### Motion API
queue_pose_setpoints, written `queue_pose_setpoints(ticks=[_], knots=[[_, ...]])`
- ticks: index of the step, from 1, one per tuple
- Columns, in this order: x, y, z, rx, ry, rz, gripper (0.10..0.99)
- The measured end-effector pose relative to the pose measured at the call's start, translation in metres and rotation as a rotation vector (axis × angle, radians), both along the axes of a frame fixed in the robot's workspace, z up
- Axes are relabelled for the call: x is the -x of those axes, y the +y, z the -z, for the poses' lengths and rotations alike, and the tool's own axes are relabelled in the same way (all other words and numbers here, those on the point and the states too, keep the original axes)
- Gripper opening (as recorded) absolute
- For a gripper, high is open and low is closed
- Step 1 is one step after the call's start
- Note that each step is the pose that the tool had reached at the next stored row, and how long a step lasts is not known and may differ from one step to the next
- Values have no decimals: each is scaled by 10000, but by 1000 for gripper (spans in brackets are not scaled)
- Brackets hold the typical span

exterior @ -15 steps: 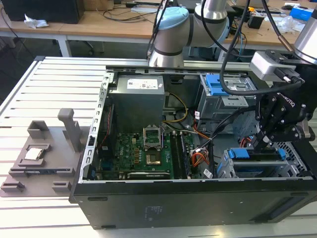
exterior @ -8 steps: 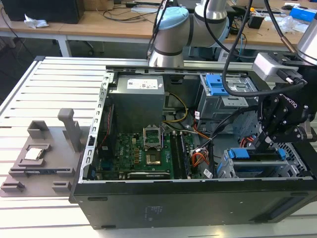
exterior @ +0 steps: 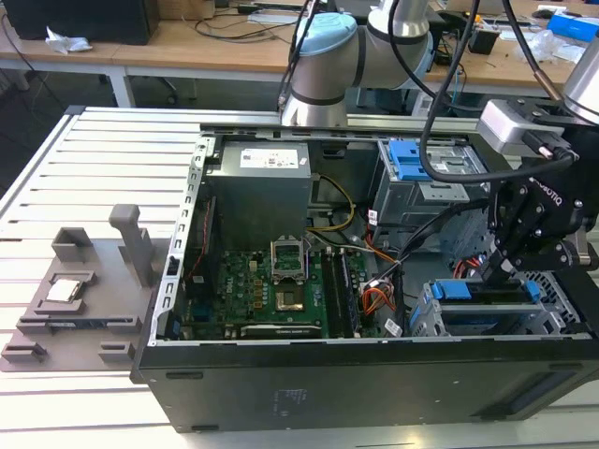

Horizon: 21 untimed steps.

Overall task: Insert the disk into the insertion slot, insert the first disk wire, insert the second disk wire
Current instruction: 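Insert the second disk wire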

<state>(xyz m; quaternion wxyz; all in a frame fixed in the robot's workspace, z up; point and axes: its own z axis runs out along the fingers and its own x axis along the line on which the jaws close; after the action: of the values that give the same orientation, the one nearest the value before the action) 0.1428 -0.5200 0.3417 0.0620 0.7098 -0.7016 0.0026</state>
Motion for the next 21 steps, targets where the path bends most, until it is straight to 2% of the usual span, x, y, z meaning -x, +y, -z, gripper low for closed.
queue_pose_setpoints(ticks=[4,9,11,13,15,17,21], knots=[[0,-1,-4,1,-1,184,106],[0,-1,-8,43,-3,814,106],[1,-2,-15,43,-1,867,106],[0,-1,-55,42,-3,866,106],[-2,-1,-52,39,1,868,106],[-16,-3,-29,36,32,982,106],[-52,-3,-11,36,55,1061,106]])
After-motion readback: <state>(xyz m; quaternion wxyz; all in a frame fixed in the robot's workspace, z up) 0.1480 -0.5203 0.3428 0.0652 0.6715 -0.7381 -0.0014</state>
